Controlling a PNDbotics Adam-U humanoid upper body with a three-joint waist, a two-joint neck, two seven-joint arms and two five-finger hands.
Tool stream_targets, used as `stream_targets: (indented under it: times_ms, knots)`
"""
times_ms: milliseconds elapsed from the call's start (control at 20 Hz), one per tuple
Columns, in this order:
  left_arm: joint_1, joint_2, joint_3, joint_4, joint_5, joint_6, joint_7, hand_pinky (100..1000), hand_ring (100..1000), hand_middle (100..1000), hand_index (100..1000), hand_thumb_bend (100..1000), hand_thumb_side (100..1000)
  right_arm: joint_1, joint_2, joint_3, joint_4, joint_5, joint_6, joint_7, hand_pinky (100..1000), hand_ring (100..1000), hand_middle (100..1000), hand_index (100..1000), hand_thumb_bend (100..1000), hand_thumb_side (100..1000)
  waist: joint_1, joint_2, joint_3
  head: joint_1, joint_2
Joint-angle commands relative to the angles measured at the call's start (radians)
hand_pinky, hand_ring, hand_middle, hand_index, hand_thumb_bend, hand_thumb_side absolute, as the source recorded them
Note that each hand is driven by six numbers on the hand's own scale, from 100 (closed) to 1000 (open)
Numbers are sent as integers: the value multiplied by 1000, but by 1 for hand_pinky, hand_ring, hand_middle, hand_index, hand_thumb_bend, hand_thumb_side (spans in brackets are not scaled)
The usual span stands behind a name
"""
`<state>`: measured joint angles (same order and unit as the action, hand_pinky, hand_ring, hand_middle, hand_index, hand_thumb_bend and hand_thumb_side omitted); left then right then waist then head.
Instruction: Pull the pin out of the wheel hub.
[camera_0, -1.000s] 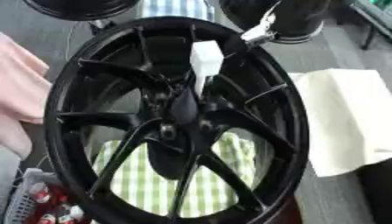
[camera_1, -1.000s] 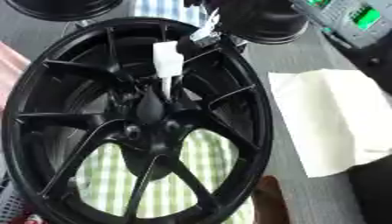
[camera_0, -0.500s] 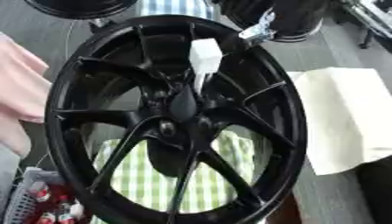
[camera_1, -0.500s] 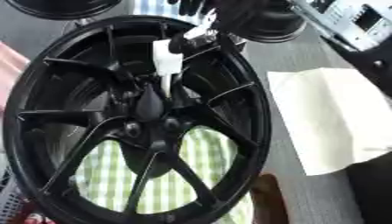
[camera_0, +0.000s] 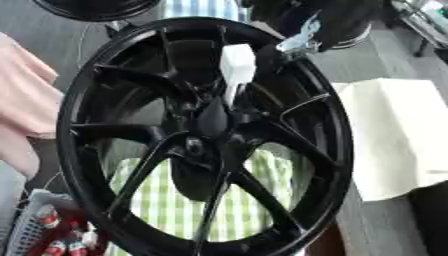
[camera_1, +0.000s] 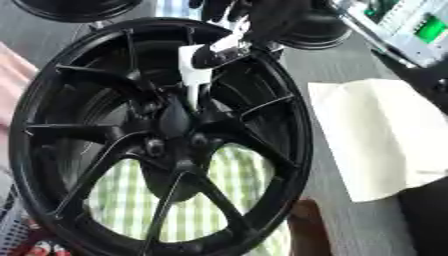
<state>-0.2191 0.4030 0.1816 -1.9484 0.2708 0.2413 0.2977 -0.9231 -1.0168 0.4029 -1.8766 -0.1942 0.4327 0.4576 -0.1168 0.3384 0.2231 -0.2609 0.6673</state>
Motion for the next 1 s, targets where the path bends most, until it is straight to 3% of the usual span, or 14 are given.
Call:
stream_targets:
  times_ms: [50,400,450,500,1000]
  knots:
    - [0,9,6,-15,0,1,2,747,601,568,673,117,795,-14,13,-28,-16,35,-14,-3,831,823,717,835,643,357,6,-23,-4,5,-2]
    - [2,8,6,-14,0,2,1,747,601,568,673,117,795,-20,38,-27,13,80,-43,27,831,826,718,835,643,354,7,-24,-5,8,5]
    - [2,8,6,-14,0,2,1,746,600,568,673,100,807,-20,39,-27,14,80,-46,29,838,839,721,834,219,319,7,-24,-5,8,6]
    - [1,8,6,-14,0,2,1,746,600,568,673,116,796,-21,46,-27,22,80,-52,35,838,839,720,833,645,349,6,-22,-2,4,10]
    - [-2,7,6,-15,2,2,0,746,599,567,672,116,798,-47,89,-15,166,127,-144,106,837,839,712,822,641,350,4,-11,12,-10,13]
